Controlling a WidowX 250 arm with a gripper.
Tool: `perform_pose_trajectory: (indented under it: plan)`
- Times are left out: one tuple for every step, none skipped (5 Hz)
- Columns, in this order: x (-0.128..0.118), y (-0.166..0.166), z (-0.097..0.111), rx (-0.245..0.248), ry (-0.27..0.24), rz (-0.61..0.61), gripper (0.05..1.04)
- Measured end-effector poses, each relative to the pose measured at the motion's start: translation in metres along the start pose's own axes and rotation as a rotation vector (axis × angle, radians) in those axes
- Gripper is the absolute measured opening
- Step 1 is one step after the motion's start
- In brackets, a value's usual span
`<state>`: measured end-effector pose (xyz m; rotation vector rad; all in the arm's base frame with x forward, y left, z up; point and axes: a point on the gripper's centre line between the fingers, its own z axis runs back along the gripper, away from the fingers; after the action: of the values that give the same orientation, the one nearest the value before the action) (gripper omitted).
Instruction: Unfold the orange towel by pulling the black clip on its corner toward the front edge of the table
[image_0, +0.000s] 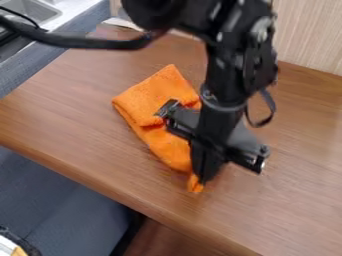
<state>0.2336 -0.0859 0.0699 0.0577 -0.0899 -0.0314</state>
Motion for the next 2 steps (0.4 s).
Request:
perform_pose_trajectory:
  plan:
    - [-0.0014, -0.0037, -0.0063, -0.012, 0.022, 0.019, 0.231]
    - [-0.0024, -0.0079, -0.0031, 0.024, 0.018, -0.013, 0.492]
